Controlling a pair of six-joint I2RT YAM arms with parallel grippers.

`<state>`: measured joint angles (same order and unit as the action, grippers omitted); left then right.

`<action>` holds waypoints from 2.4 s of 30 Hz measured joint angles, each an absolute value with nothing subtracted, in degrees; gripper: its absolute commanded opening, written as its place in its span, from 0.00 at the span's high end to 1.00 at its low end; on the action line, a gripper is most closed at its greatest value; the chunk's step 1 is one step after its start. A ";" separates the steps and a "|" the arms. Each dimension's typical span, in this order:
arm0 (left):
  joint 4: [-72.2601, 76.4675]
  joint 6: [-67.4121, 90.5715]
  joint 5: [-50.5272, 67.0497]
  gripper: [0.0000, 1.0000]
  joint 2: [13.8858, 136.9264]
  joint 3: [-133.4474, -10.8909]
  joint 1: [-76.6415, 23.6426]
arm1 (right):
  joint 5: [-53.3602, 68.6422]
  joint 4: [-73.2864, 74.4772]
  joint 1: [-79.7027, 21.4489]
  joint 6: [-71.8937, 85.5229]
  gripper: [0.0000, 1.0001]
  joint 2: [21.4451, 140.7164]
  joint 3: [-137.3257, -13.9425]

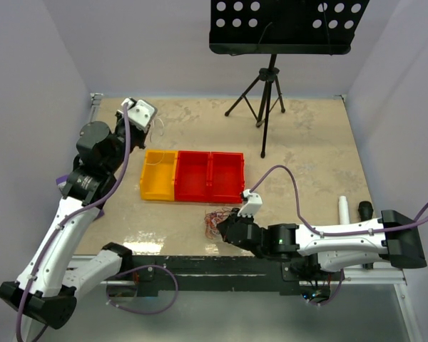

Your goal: Untangle the cables

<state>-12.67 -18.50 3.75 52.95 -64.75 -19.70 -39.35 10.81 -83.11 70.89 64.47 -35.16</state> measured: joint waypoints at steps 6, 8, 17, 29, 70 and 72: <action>-9.87 -18.55 4.47 1.00 56.47 -64.10 -19.70 | -39.05 9.67 -83.11 70.76 1.00 64.58 -35.11; -9.19 -18.61 4.40 1.00 57.65 -63.66 -19.70 | -39.00 9.30 -83.11 70.72 1.00 64.64 -35.11; -5.37 -20.23 1.80 1.00 58.72 -55.24 -19.68 | -38.98 9.02 -83.11 70.67 1.00 64.73 -34.63; -5.69 -18.39 -3.64 1.00 64.25 -51.77 -19.57 | -38.96 9.17 -83.11 70.72 1.00 64.75 -34.26; -26.63 -6.90 11.94 0.19 70.87 -60.07 -16.36 | -38.00 8.93 -83.11 70.98 1.00 64.53 -34.04; -26.94 -8.38 16.56 0.23 68.55 -59.31 -17.91 | -38.00 8.82 -83.11 70.85 1.00 64.90 -34.20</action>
<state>-26.94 -8.38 16.56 68.55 -59.31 -17.91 -38.00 8.82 -83.11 70.85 64.90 -34.20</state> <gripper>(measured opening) 0.830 0.010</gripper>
